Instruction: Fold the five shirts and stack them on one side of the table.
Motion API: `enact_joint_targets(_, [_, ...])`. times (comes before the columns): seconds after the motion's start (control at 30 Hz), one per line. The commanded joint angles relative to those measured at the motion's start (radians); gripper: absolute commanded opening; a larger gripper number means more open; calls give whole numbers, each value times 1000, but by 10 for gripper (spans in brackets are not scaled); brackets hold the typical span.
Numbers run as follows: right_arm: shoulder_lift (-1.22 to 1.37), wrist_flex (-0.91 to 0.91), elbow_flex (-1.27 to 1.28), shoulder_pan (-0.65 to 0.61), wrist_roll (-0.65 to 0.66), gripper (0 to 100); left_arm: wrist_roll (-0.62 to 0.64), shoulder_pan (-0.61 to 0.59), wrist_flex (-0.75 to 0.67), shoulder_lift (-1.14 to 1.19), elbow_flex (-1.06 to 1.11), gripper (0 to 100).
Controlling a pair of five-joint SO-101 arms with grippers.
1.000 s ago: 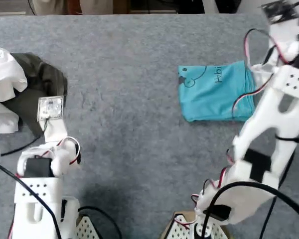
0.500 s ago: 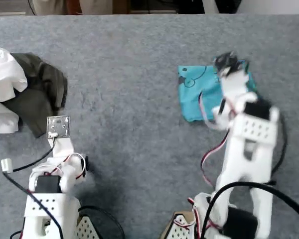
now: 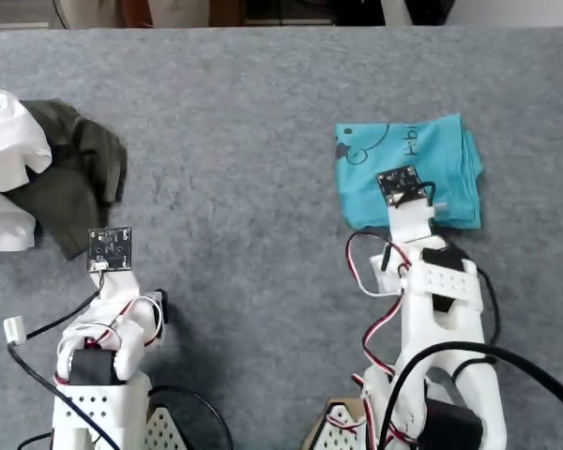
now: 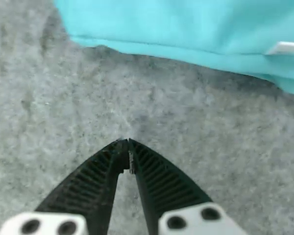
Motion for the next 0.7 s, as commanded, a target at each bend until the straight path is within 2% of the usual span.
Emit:
enact_joint_targets(0.0, [-31,-43,15,-48,-8,4,0,14,2,-39,11,126])
enact_joint_targets(0.13, [-31,-66,31,-79,-3,4,0,14,2,-39,11,126])
enact_joint_targets(0.67, [-30,-71,35,-73,-2,4,0,12,2,-39,11,126])
